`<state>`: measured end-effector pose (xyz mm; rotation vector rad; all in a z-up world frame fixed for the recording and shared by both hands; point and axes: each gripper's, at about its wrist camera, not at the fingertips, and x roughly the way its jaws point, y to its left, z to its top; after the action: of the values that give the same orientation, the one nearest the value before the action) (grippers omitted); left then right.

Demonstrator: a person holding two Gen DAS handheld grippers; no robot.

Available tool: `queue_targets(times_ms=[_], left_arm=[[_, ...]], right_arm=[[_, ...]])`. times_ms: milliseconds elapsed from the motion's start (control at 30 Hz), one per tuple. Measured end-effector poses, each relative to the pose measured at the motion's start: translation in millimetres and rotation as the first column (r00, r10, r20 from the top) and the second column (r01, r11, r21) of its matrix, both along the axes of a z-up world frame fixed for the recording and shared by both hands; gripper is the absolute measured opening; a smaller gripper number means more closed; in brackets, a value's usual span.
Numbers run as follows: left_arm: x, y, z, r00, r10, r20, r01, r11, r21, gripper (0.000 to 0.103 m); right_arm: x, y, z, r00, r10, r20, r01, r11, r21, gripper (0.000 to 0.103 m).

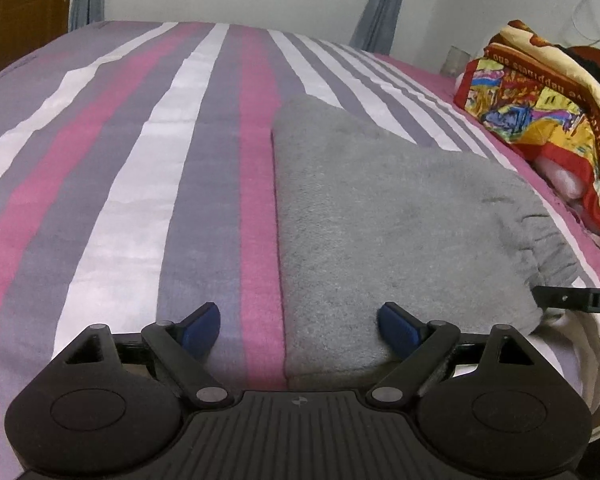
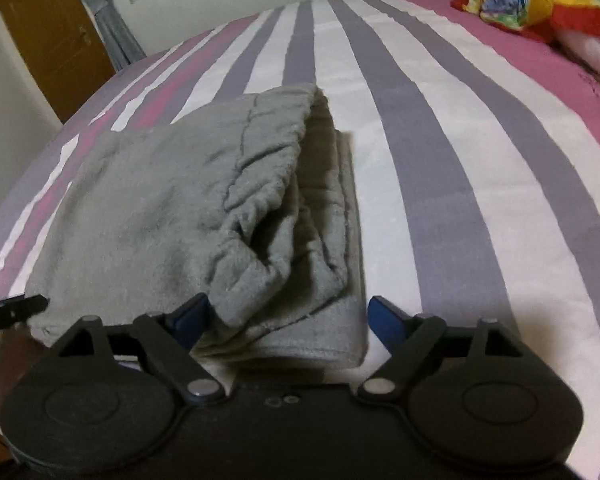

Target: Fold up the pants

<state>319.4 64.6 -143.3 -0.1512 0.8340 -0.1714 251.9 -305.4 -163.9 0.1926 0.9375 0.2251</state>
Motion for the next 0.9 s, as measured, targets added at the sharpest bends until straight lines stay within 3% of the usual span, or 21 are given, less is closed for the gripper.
queue_targets(times_ms=[567,633,700,767,800,867,900], left_arm=[[0.6,3.1,0.4,1.000,-0.012,0.011,0.012,1.000,-0.010,0.090],[0.4,13.3,9.4,0.999,-0.014,0.032,0.015,0.999,-0.045,0.090],[1.5,26.7,14.0,0.997,-0.039,0.060,0.045,0.993,-0.108,0.090],[10.8,46.1,12.1,0.996,-0.071,0.062,0.085,0.965,-0.248,0.090],[16.6,52.6,9.2,0.995,-0.087,0.051,0.098,0.949,-0.301,0.087],[32.9,63.2,-0.2,0.993,-0.116,0.018,0.115,0.920,-0.375,0.066],[39.8,66.2,-5.4,0.992,-0.127,0.003,0.118,0.911,-0.396,0.064]], right_arm=[[-7.9,-7.2,-9.4,1.000,-0.022,-0.013,0.023,0.998,0.061,0.088],[-9.1,-18.8,6.9,1.000,-0.023,0.007,0.022,0.991,0.131,0.079],[-15.1,-34.5,22.3,0.996,-0.023,0.080,0.008,0.982,0.187,0.080],[-12.4,-54.7,24.8,0.996,-0.040,0.086,0.019,0.972,0.232,0.083],[-7.2,-66.9,20.3,0.997,-0.050,0.056,0.032,0.958,0.286,0.083],[4.0,-91.5,6.1,0.998,-0.066,-0.008,0.063,0.907,0.417,0.082],[8.8,-100.3,-1.2,0.998,-0.057,-0.026,0.062,0.881,0.469,0.081]])
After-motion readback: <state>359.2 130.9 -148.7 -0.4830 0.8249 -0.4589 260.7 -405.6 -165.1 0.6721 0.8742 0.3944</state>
